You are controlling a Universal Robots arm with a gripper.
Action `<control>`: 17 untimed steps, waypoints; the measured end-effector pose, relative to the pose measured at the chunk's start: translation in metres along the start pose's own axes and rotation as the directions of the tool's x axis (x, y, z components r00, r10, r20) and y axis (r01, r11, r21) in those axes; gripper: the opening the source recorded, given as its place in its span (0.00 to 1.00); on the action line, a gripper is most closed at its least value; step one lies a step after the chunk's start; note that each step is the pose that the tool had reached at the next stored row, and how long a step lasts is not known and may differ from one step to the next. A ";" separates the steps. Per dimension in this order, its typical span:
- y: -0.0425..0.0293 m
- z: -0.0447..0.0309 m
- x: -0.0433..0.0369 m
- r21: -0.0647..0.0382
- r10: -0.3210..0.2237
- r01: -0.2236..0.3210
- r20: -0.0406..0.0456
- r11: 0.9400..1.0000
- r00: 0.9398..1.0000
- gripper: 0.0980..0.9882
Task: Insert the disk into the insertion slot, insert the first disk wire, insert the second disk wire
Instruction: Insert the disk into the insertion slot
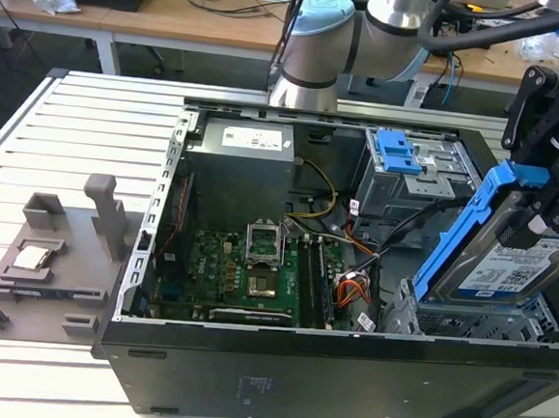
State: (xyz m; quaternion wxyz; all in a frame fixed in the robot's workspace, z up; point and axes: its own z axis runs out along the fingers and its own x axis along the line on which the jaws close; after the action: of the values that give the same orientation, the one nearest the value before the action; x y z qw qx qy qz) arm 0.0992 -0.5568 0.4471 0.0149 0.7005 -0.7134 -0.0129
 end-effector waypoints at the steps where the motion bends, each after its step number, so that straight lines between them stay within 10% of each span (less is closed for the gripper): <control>1: -0.0007 0.0004 -0.0020 0.000 0.000 0.000 0.000 1.000 1.000 0.30; 17: -0.0055 0.0119 -0.0103 0.000 -0.001 0.001 0.000 1.000 1.000 0.30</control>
State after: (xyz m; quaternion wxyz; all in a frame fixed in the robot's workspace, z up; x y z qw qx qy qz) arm 0.1044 -0.5466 0.4349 0.0149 0.7009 -0.7129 -0.0129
